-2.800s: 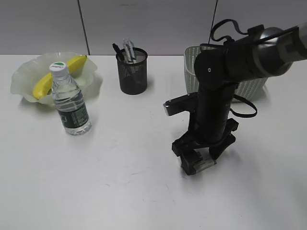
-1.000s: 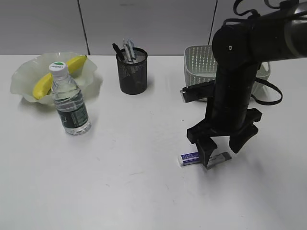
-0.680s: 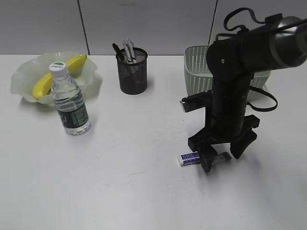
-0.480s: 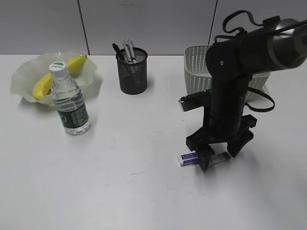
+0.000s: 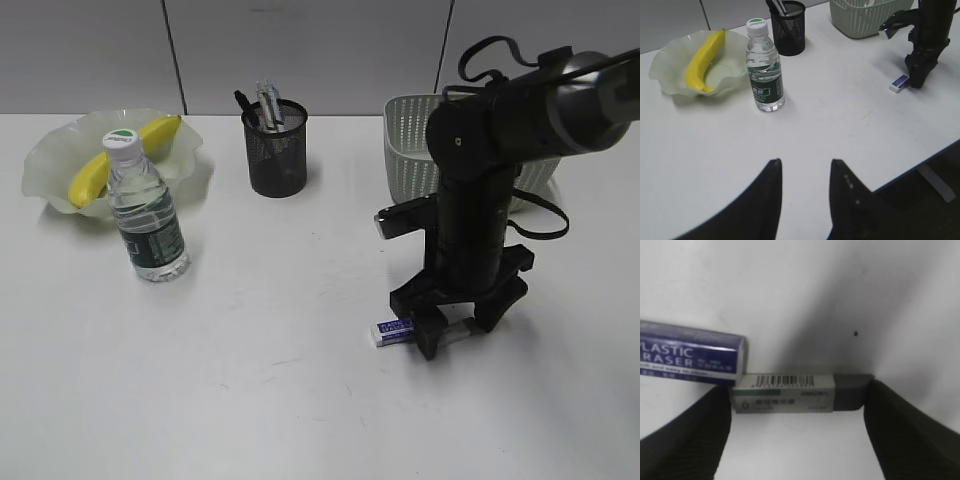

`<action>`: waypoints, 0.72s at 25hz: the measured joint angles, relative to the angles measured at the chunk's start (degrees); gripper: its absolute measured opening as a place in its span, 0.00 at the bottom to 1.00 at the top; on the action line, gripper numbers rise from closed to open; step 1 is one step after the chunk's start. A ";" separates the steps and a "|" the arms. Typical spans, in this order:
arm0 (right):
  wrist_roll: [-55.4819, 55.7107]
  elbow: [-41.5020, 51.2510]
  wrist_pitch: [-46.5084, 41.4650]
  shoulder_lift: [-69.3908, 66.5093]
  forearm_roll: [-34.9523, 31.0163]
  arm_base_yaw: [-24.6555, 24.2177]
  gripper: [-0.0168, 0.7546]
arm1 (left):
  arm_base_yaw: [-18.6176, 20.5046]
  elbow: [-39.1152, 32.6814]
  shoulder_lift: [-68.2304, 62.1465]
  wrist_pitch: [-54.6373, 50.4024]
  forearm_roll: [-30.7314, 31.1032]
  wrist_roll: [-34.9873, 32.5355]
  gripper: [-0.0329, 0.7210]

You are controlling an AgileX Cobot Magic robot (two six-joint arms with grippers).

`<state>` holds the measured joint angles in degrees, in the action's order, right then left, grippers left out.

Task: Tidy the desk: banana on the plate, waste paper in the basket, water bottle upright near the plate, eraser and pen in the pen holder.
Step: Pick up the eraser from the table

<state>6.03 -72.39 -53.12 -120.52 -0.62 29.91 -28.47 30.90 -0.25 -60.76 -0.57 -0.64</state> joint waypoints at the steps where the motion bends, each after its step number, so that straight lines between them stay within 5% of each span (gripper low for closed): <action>1: 0.00 -0.04 -0.07 -0.07 0.05 0.00 0.84 | 0.00 0.00 0.00 0.00 0.00 0.00 0.37; 13: 0.51 -2.41 -2.41 -0.22 -0.12 -0.19 0.69 | 0.00 0.00 0.00 0.00 0.00 0.00 0.37; 14: 0.51 -2.94 -2.72 -0.14 -0.40 -0.19 0.63 | 0.00 0.00 0.00 0.00 0.00 0.00 0.37; 16: 0.57 -3.82 -2.77 0.90 -0.83 -0.13 0.29 | 0.00 0.00 0.00 0.00 0.00 0.00 0.37; 18: 0.57 -4.52 -2.64 2.54 -0.79 -0.09 0.16 | 0.00 0.00 0.00 0.00 0.00 0.00 0.37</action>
<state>6.60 -76.90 -55.76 -117.98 -1.41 29.81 -28.47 30.90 -0.25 -60.76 -0.57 -0.64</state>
